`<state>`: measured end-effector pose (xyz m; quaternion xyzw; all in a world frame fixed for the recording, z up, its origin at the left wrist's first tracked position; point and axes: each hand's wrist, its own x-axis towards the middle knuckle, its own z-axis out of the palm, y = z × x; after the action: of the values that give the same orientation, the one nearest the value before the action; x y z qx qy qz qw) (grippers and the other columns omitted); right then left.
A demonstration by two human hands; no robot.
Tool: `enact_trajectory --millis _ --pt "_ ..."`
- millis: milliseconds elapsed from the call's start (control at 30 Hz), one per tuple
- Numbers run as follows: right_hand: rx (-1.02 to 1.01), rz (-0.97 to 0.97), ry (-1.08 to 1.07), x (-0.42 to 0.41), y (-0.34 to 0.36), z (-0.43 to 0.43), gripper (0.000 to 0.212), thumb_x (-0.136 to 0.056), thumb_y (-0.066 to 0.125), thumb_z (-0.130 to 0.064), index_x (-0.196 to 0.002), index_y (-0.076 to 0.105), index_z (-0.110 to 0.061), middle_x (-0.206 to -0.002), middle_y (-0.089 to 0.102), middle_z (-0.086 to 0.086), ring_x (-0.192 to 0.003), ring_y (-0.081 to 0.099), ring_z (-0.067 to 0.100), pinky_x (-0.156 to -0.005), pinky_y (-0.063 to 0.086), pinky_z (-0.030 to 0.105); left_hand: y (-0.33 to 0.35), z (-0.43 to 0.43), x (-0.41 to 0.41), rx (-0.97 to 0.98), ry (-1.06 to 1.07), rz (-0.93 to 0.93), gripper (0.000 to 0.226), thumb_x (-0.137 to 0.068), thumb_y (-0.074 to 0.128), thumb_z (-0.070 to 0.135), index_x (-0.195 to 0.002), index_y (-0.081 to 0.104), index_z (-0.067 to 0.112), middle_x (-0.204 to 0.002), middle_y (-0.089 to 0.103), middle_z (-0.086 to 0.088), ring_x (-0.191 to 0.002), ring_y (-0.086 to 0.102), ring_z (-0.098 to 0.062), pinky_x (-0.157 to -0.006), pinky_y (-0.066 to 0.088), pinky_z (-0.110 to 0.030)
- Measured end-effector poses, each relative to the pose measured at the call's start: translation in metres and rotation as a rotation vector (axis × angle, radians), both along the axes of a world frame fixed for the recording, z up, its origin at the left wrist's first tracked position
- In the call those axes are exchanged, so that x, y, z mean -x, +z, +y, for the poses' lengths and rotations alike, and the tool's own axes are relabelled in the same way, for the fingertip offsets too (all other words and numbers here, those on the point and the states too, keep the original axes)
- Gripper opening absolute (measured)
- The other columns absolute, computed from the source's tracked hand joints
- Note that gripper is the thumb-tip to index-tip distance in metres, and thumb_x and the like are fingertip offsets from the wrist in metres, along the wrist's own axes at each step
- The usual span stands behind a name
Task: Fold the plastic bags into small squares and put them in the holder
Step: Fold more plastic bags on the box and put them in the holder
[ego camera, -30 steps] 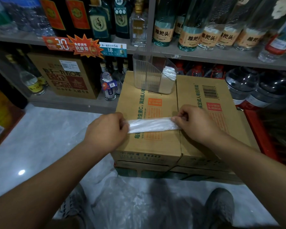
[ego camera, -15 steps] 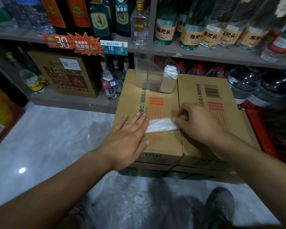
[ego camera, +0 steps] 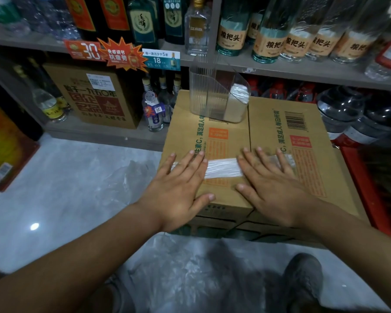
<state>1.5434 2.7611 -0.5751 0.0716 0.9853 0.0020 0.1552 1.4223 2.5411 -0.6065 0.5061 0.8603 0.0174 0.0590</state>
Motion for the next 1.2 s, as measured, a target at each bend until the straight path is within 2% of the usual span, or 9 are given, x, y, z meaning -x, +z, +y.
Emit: enact_trajectory --millis 133,267,367,433,533,667,967,1100,1200 --pt "0.062 0.043 -0.033 -0.004 -0.002 -0.001 0.081 -0.092 0.001 -0.069 -0.159 -0.014 -0.025 -0.165 -0.022 -0.007 -0.15 -0.027 0.013 -0.122 -0.018 0.046 0.0 -0.004 -0.001 -0.005 0.013 -0.005 0.091 -0.091 -0.007 0.07 -0.162 -0.003 0.014 -0.17 -0.009 -0.003 -0.155 -0.015 -0.016 -0.126 -0.004 -0.047" --pt "0.123 0.149 -0.049 -0.003 -0.002 0.002 0.077 -0.095 0.013 -0.071 -0.157 0.015 -0.027 -0.169 -0.005 -0.004 -0.154 -0.017 0.014 -0.124 -0.013 0.046 0.0 -0.018 0.006 -0.067 -0.029 -0.114 0.089 -0.092 0.007 0.072 -0.163 0.005 0.018 -0.17 -0.004 0.001 -0.155 -0.013 -0.009 -0.126 -0.01 -0.036" --pt "0.108 0.226 -0.073 -0.001 0.005 -0.002 0.069 -0.094 0.034 -0.07 -0.151 0.032 -0.031 -0.17 0.002 0.0 -0.155 -0.009 0.02 -0.124 -0.005 0.047 0.001 -0.03 0.015 -0.257 -0.013 -0.25 0.082 -0.088 0.036 0.069 -0.155 0.04 0.021 -0.165 0.028 0.001 -0.153 0.018 -0.012 -0.126 0.011 -0.034" --pt "0.119 0.318 -0.042 0.0 0.012 -0.009 0.065 -0.092 0.053 -0.062 -0.146 0.043 -0.029 -0.163 0.024 0.001 -0.149 0.014 0.023 -0.118 0.013 0.045 0.002 -0.036 0.017 -0.365 0.011 -0.277 0.072 -0.083 0.055 0.064 -0.141 0.058 0.023 -0.153 0.048 0.002 -0.144 0.038 -0.015 -0.118 0.031 -0.038" --pt "0.232 0.382 0.05 0.005 0.017 -0.028 0.05 -0.089 0.067 -0.047 -0.133 0.058 -0.024 -0.135 0.052 -0.005 -0.125 0.041 0.017 -0.103 0.031 0.033 0.003 -0.04 0.019 -0.398 0.011 -0.254 0.059 -0.076 0.073 0.052 -0.127 0.067 0.024 -0.14 0.058 0.004 -0.131 0.049 -0.015 -0.107 0.037 -0.035" --pt "0.339 0.332 0.127 0.011 0.006 -0.048 0.038 -0.089 0.07 -0.039 -0.122 0.064 -0.022 -0.122 0.057 -0.003 -0.117 0.045 0.019 -0.101 0.04 0.034 0.006 -0.044 0.022 -0.43 0.0 -0.239 0.045 -0.074 0.087 0.034 -0.115 0.073 0.023 -0.131 0.063 0.004 -0.121 0.055 -0.019 -0.102 0.046 -0.042" --pt "0.314 0.356 0.1 0.016 0.004 -0.053 0.033 -0.089 0.065 -0.049 -0.113 0.066 -0.026 -0.115 0.055 -0.008 -0.112 0.046 0.016 -0.098 0.042 0.035 0.015 -0.052 0.025 -0.467 0.001 -0.225 0.024 -0.085 0.075 0.03 -0.108 0.076 0.024 -0.122 0.07 0.008 -0.115 0.06 -0.012 -0.098 0.048 -0.031" --pt "0.32 0.472 0.067 0.018 0.004 -0.06 0.032 -0.087 0.073 -0.04 -0.113 0.067 -0.022 -0.112 0.056 -0.005 -0.11 0.047 0.017 -0.093 0.047 0.037 0.019 -0.05 0.022 -0.549 0.033 -0.289 0.021 -0.089 0.061 0.036 -0.099 0.075 0.024 -0.119 0.069 0.012 -0.113 0.059 -0.006 -0.095 0.049 -0.03" --pt "0.401 0.542 0.04 0.021 0.006 -0.066 0.022 -0.088 0.075 -0.025 -0.108 0.069 -0.019 -0.106 0.059 -0.002 -0.105 0.053 0.019 -0.089 0.049 0.04 0.028 -0.042 0.016 -0.687 0.112 -0.489 0.009 -0.094 0.066 0.023 -0.094 0.074 0.019 -0.116 0.071 0.011 -0.113 0.061 -0.001 -0.094 0.05 -0.024"
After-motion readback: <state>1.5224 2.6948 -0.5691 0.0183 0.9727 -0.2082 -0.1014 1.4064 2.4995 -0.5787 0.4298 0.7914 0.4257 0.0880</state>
